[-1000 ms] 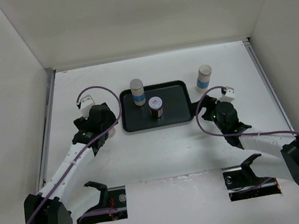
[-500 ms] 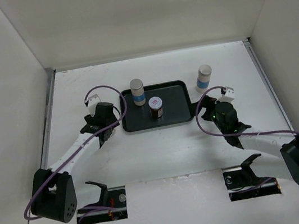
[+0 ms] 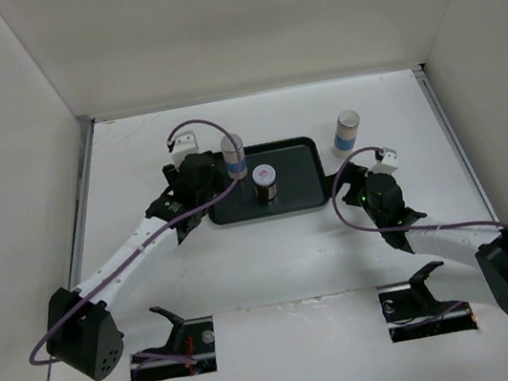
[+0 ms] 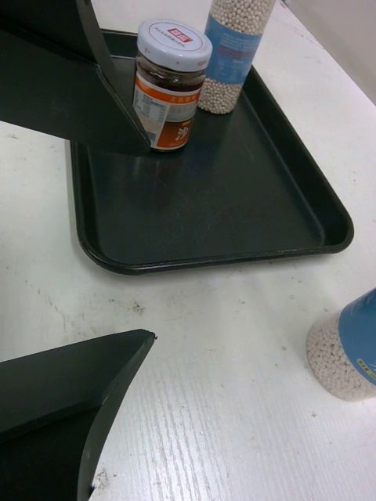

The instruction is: Organize the condiment bottles

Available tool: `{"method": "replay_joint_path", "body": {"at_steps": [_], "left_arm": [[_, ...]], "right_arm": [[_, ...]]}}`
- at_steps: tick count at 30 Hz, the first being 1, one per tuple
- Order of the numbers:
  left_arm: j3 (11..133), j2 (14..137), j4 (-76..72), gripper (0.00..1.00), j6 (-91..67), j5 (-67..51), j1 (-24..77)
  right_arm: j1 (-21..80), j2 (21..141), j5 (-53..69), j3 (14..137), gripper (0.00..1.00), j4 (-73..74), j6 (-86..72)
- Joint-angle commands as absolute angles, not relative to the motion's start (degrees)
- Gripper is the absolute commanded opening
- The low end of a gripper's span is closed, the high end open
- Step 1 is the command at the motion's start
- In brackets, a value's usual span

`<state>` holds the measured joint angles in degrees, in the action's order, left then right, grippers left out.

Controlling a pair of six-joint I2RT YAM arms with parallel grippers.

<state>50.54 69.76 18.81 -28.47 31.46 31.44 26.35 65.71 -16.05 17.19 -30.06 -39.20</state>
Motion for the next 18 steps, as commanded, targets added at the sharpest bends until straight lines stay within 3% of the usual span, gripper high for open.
{"method": "replay_joint_path", "body": {"at_steps": [1,8,12,18], "left_arm": [[55.55,72.49,9.16,0.37,-26.81,32.26,35.02],[55.02,80.67,1.41,0.37,-27.16,28.65,36.6],[54.32,83.93,-0.35,0.38,-26.72,28.65,37.57],[50.37,85.52,-4.12,0.6,-26.98,29.71,38.62]], "right_arm": [[27.02,65.13,-16.43,18.99,1.0,-32.26,-38.32],[27.37,62.85,-18.1,18.46,0.97,-32.25,-37.18],[27.64,62.4,-18.9,18.46,0.87,-32.08,-36.65],[28.95,61.17,-19.77,18.11,0.91,-32.69,-35.6]]}}
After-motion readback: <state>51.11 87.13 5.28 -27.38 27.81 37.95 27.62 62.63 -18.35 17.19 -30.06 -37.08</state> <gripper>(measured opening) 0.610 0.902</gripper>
